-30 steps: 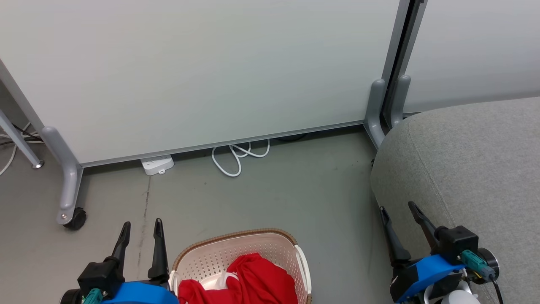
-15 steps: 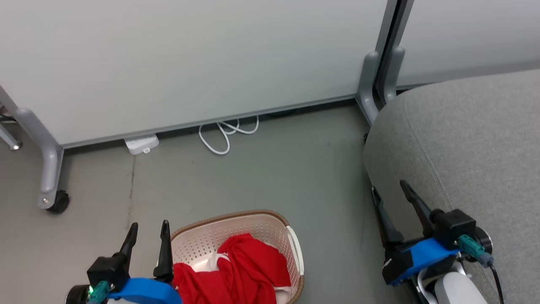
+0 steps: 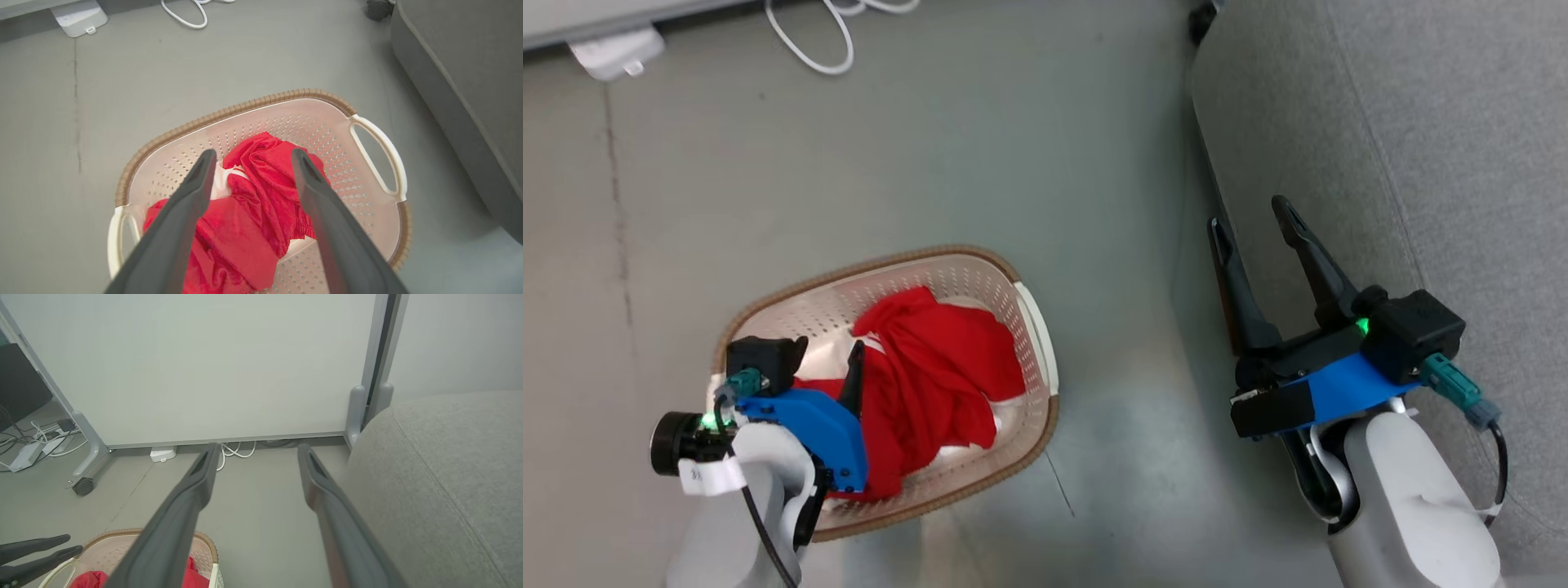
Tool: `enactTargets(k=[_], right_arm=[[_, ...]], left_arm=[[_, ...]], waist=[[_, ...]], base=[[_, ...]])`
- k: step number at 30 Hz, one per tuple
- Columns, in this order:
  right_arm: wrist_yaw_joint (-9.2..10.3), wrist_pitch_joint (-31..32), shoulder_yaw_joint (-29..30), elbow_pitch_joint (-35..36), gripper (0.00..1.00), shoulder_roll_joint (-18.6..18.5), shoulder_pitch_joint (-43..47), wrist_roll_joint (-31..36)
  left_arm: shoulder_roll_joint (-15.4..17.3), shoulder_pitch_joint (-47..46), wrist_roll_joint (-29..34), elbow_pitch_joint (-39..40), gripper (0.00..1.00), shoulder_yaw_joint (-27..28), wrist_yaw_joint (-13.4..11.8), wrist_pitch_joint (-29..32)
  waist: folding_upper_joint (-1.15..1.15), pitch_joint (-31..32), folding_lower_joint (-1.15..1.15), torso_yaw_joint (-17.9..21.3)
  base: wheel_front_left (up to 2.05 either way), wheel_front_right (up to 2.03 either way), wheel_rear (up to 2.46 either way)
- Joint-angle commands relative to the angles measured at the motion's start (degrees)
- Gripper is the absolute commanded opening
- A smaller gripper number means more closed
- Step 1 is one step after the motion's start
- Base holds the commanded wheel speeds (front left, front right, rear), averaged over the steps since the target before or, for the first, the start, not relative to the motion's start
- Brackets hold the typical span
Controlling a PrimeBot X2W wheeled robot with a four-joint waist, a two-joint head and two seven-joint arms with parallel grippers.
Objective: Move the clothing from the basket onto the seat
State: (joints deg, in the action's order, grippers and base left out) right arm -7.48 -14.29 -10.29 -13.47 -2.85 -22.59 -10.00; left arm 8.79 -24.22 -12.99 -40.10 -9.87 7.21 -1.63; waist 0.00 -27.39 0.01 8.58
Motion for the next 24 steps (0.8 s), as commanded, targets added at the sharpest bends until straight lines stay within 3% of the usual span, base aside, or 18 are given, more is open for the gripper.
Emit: enactTargets(k=[1, 9, 15, 24], right_arm=[[-0.03, -0.47, -0.19, 0.35, 1.00, -0.07, -1.59, -0.58], [-0.03, -0.94, -2.57, 2.16, 1.00, -0.03, -4.39, -5.60], [-0.03, -0.95, -3.93, 4.65, 1.00, -0.03, -5.17, -9.39], [-0.03, -0.95, -5.38, 5.97, 1.00, -0.03, -5.67, -12.13]], left_arm=[[0.47, -1.48, -0.22, -0.51, 1.00, -0.47, 0.39, 0.56], [4.93, -9.34, 1.28, -8.49, 1.00, -4.24, -0.42, 9.79], [8.60, -12.36, 3.16, -10.03, 1.00, -5.00, -2.08, 12.25], [12.79, -13.19, 6.45, -11.38, 1.00, -5.07, -10.95, 16.33]], waist=[[0.00, -8.99, -0.01, 4.80], [0.00, -18.59, -0.01, 9.53], [0.00, -23.24, -0.01, 12.29], [0.00, -26.30, -0.01, 13.99]], base=[[0.00, 0.00, 0.00], [0.00, 0.00, 0.00], [0.00, 0.00, 0.00], [0.00, 0.00, 0.00]])
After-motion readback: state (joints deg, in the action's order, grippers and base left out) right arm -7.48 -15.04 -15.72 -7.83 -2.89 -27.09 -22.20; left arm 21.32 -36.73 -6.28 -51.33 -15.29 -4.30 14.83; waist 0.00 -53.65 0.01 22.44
